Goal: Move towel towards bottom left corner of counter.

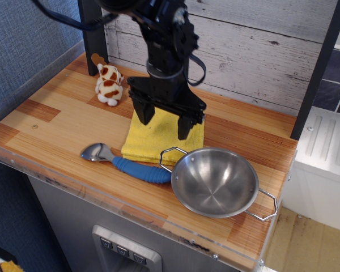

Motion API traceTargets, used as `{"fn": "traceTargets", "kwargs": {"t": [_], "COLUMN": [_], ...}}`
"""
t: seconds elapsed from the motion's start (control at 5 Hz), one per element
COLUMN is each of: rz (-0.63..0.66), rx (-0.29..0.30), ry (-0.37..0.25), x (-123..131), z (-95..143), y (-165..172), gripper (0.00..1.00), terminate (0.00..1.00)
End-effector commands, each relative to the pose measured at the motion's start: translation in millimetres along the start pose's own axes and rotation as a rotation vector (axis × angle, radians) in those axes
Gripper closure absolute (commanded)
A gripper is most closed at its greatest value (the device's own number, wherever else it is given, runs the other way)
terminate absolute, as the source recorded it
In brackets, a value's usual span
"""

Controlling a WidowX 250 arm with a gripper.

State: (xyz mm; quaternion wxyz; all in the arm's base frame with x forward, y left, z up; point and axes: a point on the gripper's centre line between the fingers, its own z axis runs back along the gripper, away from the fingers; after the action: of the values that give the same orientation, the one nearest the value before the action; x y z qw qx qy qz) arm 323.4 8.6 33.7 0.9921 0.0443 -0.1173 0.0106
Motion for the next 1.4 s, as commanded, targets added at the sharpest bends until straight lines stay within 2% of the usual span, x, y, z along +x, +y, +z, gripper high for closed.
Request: {"fn": "traceTargets", "kwargs": {"t": [0.0,0.2,0.6,1.2], "rz": [-0.001,0.021,0.075,0.191], "rx": [-0.014,-0.011,0.002,0.044], "ry": [0.002,0.043,0.045,0.093], "x": [5,1,-3,-23], "z": [-5,-14,-14,-17], "y": [-7,-1,19,59], "gripper": [0.00,0.00,0.00,0.00], "terminate": [0.00,0.00,0.00,0.00]}}
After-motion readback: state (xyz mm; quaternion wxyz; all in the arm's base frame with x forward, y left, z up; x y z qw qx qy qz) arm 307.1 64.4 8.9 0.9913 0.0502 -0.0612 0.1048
